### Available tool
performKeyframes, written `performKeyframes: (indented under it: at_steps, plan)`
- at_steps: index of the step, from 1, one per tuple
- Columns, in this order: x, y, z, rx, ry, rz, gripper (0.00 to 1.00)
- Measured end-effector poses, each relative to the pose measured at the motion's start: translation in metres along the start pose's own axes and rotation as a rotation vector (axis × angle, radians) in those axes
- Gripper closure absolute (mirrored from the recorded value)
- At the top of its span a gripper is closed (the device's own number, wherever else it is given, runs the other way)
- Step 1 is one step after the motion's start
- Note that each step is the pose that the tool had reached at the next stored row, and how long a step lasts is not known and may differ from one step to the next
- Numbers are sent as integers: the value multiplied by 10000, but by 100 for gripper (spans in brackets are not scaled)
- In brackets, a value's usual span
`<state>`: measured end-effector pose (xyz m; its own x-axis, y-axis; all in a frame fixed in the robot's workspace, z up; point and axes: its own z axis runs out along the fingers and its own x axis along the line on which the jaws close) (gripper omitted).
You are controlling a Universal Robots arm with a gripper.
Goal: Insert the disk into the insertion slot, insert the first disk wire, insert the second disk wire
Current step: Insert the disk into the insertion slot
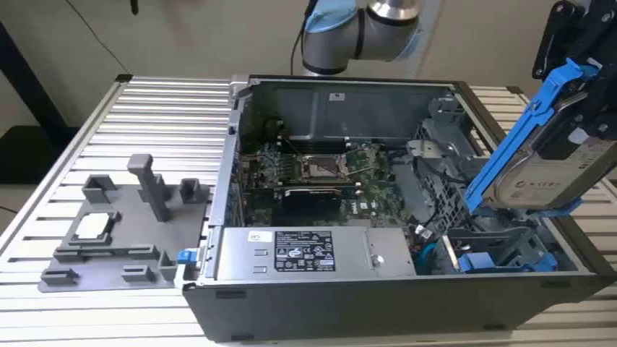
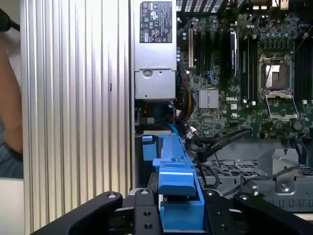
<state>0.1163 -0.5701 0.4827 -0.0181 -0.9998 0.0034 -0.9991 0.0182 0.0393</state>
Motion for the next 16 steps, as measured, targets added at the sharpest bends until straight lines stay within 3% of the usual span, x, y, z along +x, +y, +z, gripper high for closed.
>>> performKeyframes:
  at_steps: [8,16]
  plan:
    - [0,0,4,0,0,0,67]
    - [14,-3,50,1,5,-111,67]
